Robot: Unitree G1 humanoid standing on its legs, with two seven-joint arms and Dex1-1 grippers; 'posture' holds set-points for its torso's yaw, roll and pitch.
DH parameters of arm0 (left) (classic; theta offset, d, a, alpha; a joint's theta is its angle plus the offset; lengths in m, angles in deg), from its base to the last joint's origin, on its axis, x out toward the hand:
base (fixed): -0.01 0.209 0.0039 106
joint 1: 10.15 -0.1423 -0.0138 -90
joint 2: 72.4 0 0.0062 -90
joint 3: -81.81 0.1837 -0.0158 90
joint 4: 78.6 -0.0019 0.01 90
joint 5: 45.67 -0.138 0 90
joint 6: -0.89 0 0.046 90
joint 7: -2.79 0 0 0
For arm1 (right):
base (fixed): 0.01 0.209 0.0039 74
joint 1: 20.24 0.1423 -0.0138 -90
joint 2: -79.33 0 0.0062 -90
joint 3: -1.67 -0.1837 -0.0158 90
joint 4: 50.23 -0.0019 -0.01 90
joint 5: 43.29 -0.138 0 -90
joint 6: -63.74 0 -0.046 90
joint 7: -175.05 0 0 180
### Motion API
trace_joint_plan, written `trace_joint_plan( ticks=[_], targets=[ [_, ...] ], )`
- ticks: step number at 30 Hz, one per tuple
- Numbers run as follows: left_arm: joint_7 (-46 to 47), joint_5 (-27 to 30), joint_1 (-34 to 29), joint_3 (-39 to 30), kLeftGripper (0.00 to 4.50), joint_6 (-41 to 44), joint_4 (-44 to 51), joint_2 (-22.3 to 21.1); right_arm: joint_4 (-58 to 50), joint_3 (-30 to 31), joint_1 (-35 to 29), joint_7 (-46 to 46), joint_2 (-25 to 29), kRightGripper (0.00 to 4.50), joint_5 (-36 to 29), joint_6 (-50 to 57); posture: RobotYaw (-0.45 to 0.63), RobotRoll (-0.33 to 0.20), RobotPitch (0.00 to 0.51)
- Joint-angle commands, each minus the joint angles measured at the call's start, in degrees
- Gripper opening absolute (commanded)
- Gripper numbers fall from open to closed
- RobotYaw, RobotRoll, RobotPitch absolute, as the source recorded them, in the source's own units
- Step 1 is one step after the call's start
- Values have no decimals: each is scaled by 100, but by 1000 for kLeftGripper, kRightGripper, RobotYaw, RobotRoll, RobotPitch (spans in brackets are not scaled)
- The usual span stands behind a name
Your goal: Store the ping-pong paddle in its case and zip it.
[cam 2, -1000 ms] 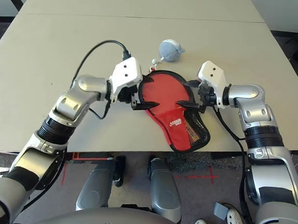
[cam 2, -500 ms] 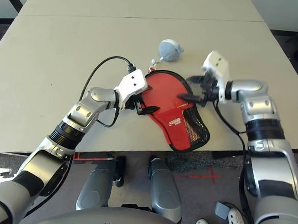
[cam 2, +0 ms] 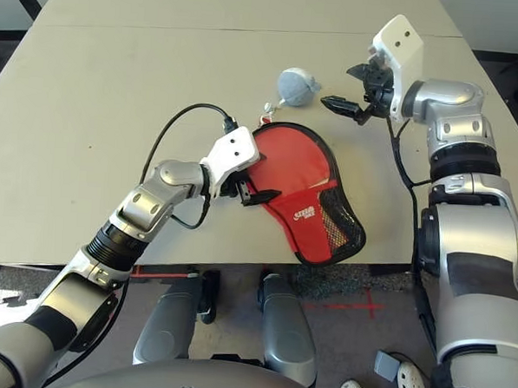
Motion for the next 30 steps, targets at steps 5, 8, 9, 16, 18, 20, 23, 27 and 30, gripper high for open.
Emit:
trace_joint_plan(
  ticks=[5,8,9,16,18,20,23,27,30],
  targets=[
    [-3,-58,-324,372,4462,629,83,-83,655,59,317,1021,-555,4500,446,-63,15,0,275],
    [37,-45,-344,372,4462,721,190,-87,749,30,365,1383,-750,4500,568,-48,25,0,279],
    [58,-42,-351,370,4462,748,221,-82,769,14,375,1484,-817,4500,600,-40,30,0,280],
    [188,-6,-389,373,4487,882,379,-42,861,-2,381,2354,-1104,4323,844,29,54,0,281],
    [205,11,-373,369,4500,909,392,-44,865,93,377,2555,-1085,3903,1007,-38,54,0,281],
    [209,22,-357,372,4500,920,394,-52,865,96,375,2707,-1034,3208,1095,-49,54,0,281],
    [219,28,-345,391,4500,933,393,-42,862,26,367,2815,-904,2056,1146,-33,51,0,280],
    [207,38,-321,431,4500,926,367,-27,841,-91,347,2749,-587,687,1095,-17,37,0,278],
    [180,45,-292,451,4500,890,310,-17,804,-151,293,2524,-240,78,1028,-46,28,0,278]
  ],
)
